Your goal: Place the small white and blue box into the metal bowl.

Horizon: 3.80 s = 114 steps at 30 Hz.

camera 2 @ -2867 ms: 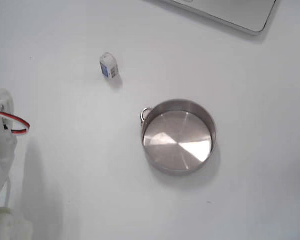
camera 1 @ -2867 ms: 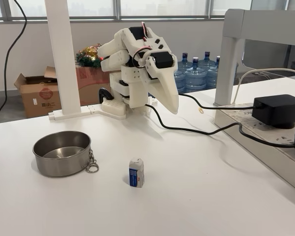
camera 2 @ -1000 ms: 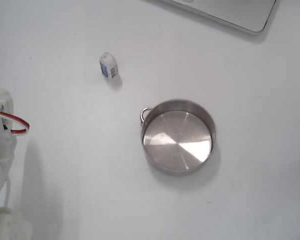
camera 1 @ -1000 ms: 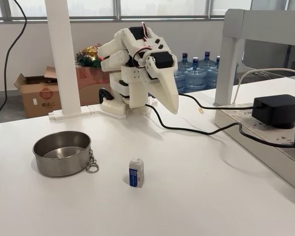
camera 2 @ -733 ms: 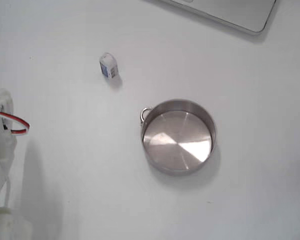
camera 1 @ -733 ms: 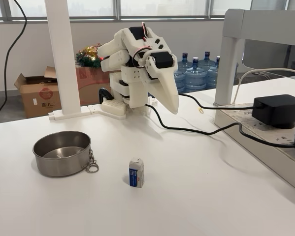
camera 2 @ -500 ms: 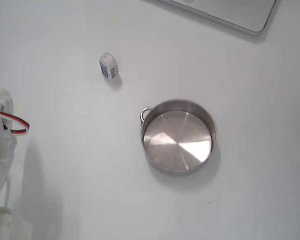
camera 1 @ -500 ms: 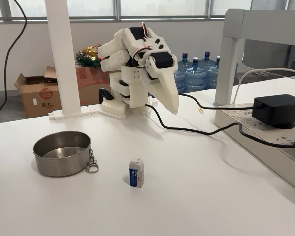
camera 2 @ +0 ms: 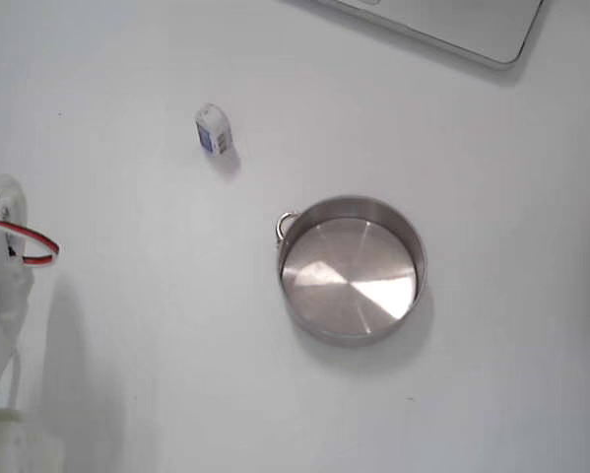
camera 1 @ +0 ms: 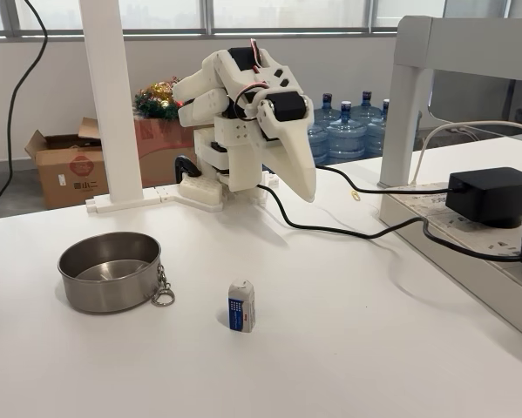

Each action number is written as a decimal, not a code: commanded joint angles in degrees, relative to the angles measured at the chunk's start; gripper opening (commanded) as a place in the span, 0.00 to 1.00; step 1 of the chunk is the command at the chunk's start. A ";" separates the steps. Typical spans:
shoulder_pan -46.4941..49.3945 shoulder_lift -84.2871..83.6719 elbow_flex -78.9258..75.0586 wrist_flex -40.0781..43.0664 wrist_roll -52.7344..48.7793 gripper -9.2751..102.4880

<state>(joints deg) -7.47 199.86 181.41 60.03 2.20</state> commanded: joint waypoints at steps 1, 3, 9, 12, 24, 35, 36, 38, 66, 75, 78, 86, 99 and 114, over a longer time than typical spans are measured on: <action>4.22 1.05 3.43 -3.25 19.78 0.04; 4.66 0.97 3.43 -4.57 33.93 0.04; 5.36 0.97 3.43 -4.83 70.49 0.05; 10.72 0.88 3.43 -4.66 78.66 0.05; 19.78 -5.36 3.43 -15.21 81.30 0.19; 20.13 -39.90 3.43 -52.21 81.30 0.37; 20.13 -43.33 3.43 -55.55 81.30 0.37; 19.95 -49.39 3.43 -61.44 81.30 0.37; 20.13 -89.82 -13.01 -82.71 81.30 0.37; 20.13 -96.59 -19.16 -82.71 81.30 0.37; 20.13 -99.14 -21.45 -82.71 81.30 0.37; 21.53 -102.92 -25.14 -82.79 81.39 0.37; 22.50 -108.63 -30.23 -82.79 81.39 0.37; 22.50 -119.97 -30.32 -100.20 81.30 0.37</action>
<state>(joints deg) 15.03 80.07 152.40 -38.23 83.14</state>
